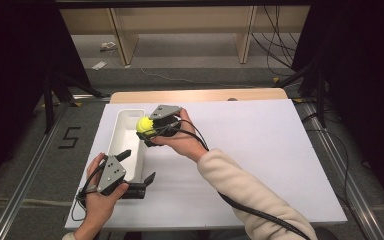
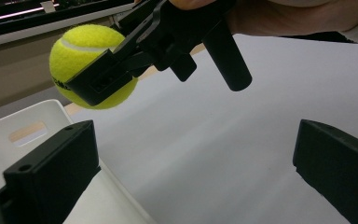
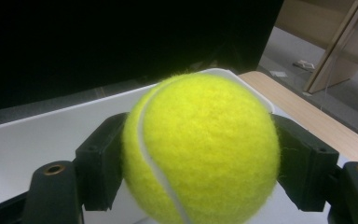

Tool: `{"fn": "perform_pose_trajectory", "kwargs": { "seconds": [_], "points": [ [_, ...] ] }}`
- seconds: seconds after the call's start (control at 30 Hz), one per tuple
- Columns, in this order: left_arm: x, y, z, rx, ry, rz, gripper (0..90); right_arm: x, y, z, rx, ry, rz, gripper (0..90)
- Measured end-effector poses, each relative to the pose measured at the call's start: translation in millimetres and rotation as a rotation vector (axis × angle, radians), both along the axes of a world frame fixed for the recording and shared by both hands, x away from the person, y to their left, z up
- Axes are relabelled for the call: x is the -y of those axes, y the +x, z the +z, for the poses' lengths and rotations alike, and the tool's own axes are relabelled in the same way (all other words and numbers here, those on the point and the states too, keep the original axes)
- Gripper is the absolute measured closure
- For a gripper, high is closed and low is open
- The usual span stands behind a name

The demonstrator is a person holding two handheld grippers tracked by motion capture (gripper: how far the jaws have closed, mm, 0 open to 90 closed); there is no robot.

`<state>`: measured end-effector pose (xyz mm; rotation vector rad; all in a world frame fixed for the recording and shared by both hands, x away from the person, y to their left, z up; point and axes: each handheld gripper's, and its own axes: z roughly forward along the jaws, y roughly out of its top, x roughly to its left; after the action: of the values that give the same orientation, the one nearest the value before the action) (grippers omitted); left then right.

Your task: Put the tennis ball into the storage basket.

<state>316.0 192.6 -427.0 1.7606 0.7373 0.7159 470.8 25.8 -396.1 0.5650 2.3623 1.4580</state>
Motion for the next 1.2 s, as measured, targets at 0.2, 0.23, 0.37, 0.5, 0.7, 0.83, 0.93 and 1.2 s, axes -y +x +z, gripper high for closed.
{"fn": "perform_pose_trajectory", "kwargs": {
  "seconds": [0.2,0.23,0.37,0.5,0.7,0.83,0.93,1.2],
  "points": [
    [0.0,-0.1,0.0,0.0,0.0,0.0,0.0,-2.6,-0.7,0.0,0.0,0.001,0.005,26.7],
    [0.0,-0.1,0.0,0.0,0.001,0.001,0.0,-3.0,-0.8,-0.1,0.0,0.0,0.006,26.7],
    [0.1,-0.1,-0.3,-0.002,0.001,0.0,0.0,-4.2,-0.7,0.1,-0.004,0.002,0.006,26.7],
    [0.2,-0.1,-0.3,0.001,0.0,-0.002,0.0,-5.3,-0.6,0.3,-0.008,-0.002,0.013,26.7],
    [0.2,-0.4,0.2,0.002,0.001,-0.001,0.0,-7.0,-0.1,0.8,-0.008,-0.001,0.015,26.7],
    [0.8,-0.7,0.0,0.001,0.002,-0.002,0.0,-9.5,0.4,0.9,-0.007,-0.004,0.016,26.7],
    [0.3,-0.4,-0.1,0.0,0.001,-0.002,0.0,-11.5,0.9,1.5,-0.005,-0.003,0.018,26.7],
    [1.2,-0.3,-0.1,0.0,0.0,-0.006,0.0,-17.5,1.1,3.0,-0.006,-0.007,0.029,26.7]
  ]
}}
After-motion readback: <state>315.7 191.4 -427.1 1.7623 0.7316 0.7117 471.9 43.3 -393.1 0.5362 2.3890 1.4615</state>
